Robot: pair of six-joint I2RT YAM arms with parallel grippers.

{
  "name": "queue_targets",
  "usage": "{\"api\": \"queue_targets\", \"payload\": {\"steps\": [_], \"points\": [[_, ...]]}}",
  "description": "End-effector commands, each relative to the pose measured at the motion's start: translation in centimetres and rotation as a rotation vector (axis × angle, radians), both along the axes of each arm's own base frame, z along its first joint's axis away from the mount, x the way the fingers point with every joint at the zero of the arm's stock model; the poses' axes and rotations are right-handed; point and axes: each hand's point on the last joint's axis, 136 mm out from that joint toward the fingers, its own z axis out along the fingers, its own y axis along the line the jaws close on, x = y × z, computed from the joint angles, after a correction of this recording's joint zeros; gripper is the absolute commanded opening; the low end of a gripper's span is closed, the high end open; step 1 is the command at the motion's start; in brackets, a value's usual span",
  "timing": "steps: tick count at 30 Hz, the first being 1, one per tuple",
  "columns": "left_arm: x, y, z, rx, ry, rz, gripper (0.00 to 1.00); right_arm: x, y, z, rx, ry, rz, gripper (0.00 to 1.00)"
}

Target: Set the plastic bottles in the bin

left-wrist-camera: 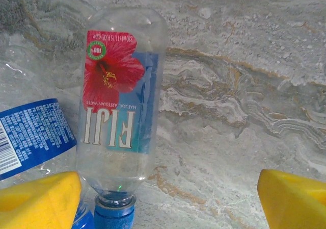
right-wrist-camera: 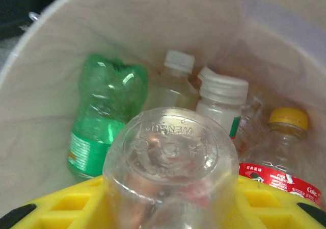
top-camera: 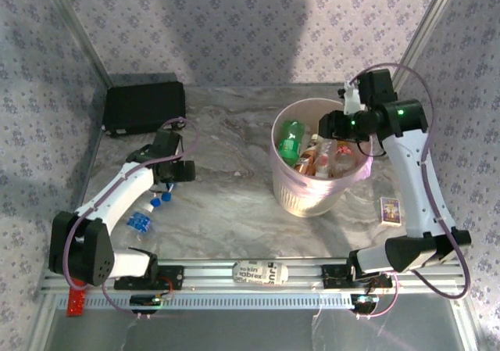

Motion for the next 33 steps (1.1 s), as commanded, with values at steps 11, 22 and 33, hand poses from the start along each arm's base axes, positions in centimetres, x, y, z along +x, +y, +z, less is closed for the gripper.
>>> {"api": "queue_targets", "payload": {"steps": [11, 22, 33], "points": [[1.1, 1.5, -0.7, 0.045, -0.010, 0.030, 0.96, 2.7, 0.6, -6.5, -0.007, 0.119, -0.012, 0.56], [1.7, 1.3, -1.8, 0.041, 0.005, 0.027, 0.95, 1.6, 0.0, -0.9, -0.017, -0.020, -0.010, 0.86], [1.6, 1.3, -3.0, 0.045, 0.029, 0.029, 0.87, 0.4, -0.1, 1.9, 0.014, -0.116, -0.015, 0.77]]}}
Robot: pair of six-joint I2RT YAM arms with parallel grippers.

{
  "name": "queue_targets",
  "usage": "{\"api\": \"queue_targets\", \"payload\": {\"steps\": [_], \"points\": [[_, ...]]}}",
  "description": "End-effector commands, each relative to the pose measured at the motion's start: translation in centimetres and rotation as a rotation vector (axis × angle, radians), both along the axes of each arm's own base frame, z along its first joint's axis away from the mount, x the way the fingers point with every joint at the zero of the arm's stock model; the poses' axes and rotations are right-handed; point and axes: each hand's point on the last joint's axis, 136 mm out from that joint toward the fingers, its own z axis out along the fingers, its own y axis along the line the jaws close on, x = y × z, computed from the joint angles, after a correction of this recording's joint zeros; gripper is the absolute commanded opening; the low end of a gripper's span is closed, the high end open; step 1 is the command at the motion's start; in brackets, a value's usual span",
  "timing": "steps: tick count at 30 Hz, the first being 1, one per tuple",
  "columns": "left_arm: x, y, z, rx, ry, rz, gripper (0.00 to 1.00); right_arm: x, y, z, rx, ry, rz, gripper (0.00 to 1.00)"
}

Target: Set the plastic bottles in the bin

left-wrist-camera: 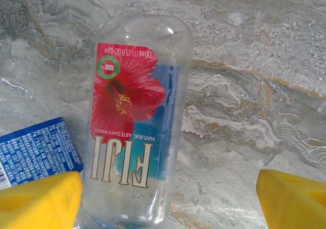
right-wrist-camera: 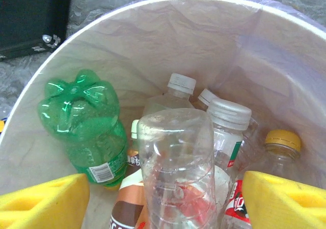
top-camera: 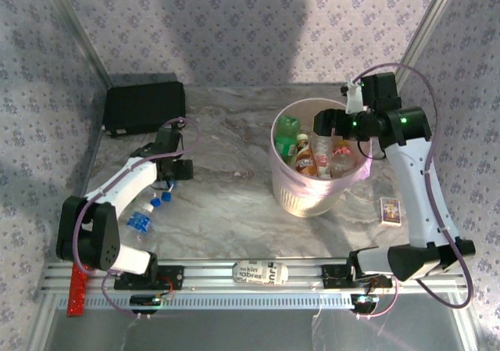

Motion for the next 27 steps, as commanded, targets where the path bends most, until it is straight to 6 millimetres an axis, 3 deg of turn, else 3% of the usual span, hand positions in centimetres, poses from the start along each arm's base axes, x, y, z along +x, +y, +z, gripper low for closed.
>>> {"api": "queue_targets", "payload": {"steps": [1, 8, 16, 21, 27], "points": [[-0.1, 0.2, -1.0, 0.007, 0.018, 0.001, 0.87, 0.0, 0.2, -0.3, 0.003, 0.012, 0.002, 0.75], [-0.3, 0.3, -1.7, -0.001, 0.044, 0.022, 0.85, 0.4, 1.6, -2.7, 0.043, 0.059, 0.023, 0.59], [-1.0, 0.3, -2.5, -0.021, 0.065, 0.038, 0.84, 1.3, 1.2, -6.4, 0.016, 0.131, 0.000, 0.54], [-1.1, 0.2, -2.1, -0.030, 0.052, 0.039, 0.86, 1.5, 0.8, -5.4, 0.004, 0.109, -0.011, 0.55], [-1.1, 0.8, -0.2, -0.011, 0.005, 0.050, 0.93, 0.9, 0.5, -1.6, 0.025, 0.017, -0.010, 0.72]]}}
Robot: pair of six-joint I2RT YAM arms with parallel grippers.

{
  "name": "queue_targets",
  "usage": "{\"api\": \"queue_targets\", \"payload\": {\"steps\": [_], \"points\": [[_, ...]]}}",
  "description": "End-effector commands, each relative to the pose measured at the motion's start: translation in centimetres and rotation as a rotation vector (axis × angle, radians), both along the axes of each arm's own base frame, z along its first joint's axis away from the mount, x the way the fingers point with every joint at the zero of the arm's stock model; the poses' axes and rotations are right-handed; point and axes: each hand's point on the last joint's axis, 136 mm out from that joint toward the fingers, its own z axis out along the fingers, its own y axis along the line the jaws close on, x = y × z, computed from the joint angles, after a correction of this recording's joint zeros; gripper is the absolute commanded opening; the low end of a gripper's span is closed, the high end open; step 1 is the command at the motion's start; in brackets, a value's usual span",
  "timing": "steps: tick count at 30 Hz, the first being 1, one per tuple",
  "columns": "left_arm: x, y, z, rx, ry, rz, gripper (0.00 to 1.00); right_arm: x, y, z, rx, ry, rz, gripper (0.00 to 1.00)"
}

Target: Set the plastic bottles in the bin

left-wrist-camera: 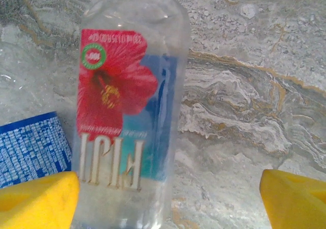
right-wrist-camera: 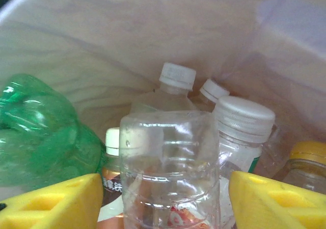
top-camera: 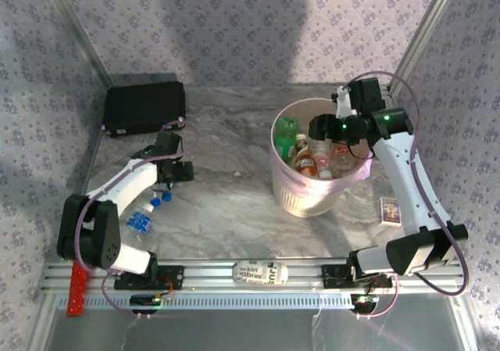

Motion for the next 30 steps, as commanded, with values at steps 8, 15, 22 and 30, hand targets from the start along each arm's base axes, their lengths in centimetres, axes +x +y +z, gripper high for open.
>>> {"api": "queue_targets", "payload": {"steps": [8, 15, 22, 30], "points": [[-1.2, 0.5, -1.8, -0.025, 0.060, 0.028, 0.91, -1.7, -0.5, 4.3, 0.030, -0.111, -0.006, 0.79], [-0.7, -0.1, -3.0, -0.050, 0.081, 0.031, 0.81, -2.2, -0.2, 5.0, 0.053, -0.139, 0.008, 0.79], [-0.6, -0.2, -3.5, -0.054, 0.092, 0.036, 0.64, -3.0, -0.1, 6.3, 0.074, -0.189, 0.018, 0.79], [-0.5, -0.7, -2.3, -0.084, 0.065, 0.025, 0.55, -3.6, -0.1, 7.7, 0.097, -0.244, 0.027, 0.79]]}}
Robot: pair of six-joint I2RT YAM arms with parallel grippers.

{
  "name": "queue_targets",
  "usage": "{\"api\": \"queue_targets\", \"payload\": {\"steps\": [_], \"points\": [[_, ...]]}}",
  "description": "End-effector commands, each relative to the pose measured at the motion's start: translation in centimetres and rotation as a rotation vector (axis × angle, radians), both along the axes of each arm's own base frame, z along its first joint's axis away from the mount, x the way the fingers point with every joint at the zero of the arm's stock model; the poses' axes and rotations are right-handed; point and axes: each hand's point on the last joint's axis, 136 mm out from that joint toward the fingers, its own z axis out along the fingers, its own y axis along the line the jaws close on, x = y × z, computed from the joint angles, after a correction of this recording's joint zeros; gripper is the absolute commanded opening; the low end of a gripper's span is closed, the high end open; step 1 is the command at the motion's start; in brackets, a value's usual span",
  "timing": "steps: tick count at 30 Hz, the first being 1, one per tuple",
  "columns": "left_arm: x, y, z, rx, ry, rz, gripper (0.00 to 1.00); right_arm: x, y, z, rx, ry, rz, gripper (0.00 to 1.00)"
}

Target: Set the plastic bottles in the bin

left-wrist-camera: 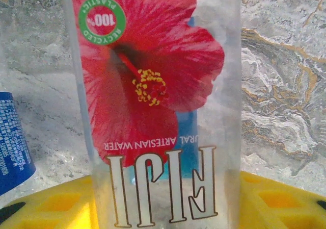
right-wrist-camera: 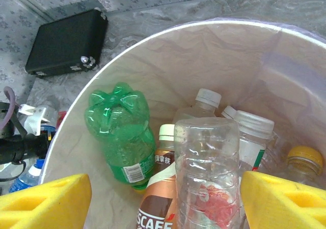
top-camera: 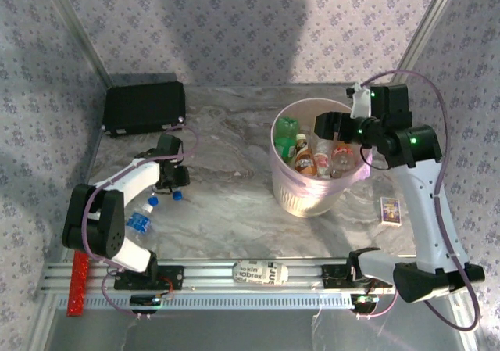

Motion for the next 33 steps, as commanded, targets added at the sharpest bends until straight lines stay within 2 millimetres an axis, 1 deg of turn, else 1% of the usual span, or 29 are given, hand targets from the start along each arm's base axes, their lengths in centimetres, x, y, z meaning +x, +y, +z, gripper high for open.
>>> {"api": "queue_targets", "payload": {"steps": [1, 4, 7, 10, 11, 12, 14, 17, 20, 24, 26, 29, 33], "points": [[0.1, -0.7, 1.5, -0.050, -0.029, -0.012, 0.55, -0.2, 0.1, 1.0, 0.026, -0.034, 0.005, 0.79], [0.8, -2.4, 3.5, -0.155, -0.099, -0.025, 0.55, -0.3, 0.6, 1.6, 0.050, -0.048, 0.023, 0.79], [2.0, -4.8, 6.4, -0.274, -0.194, -0.056, 0.52, -0.2, 1.4, 2.5, 0.072, -0.068, 0.046, 0.81], [2.9, -6.9, 9.4, -0.327, -0.274, -0.114, 0.49, 0.0, 2.5, 3.5, 0.080, -0.085, 0.071, 0.86], [3.1, -7.8, 10.7, -0.349, -0.310, -0.137, 0.47, 0.1, 2.8, 4.0, 0.080, -0.094, 0.080, 0.87], [3.3, -8.7, 11.9, -0.380, -0.346, -0.159, 0.46, 0.1, 3.3, 4.5, 0.079, -0.103, 0.093, 0.88], [3.6, -10.7, 14.9, -0.470, -0.437, -0.200, 0.43, 0.2, 4.3, 5.5, 0.076, -0.128, 0.120, 0.89], [3.5, -12.8, 18.8, -0.574, -0.531, -0.256, 0.41, 0.5, 6.1, 6.9, 0.085, -0.164, 0.164, 0.91], [2.9, -14.3, 21.6, -0.604, -0.594, -0.318, 0.39, 0.9, 8.4, 8.1, 0.097, -0.189, 0.218, 0.94], [1.7, -15.8, 24.3, -0.647, -0.669, -0.379, 0.34, 1.6, 12.0, 8.9, 0.107, -0.202, 0.287, 0.99], [1.1, -16.5, 25.4, -0.682, -0.706, -0.403, 0.30, 1.9, 14.1, 9.1, 0.118, -0.201, 0.326, 0.99], [0.2, -17.3, 26.9, -0.741, -0.752, -0.427, 0.27, 2.5, 17.3, 8.3, 0.124, -0.172, 0.375, 0.99], [-0.9, -18.1, 27.9, -0.776, -0.794, -0.466, 0.23, 3.6, 20.5, 6.8, 0.109, -0.137, 0.413, 0.99]]}}
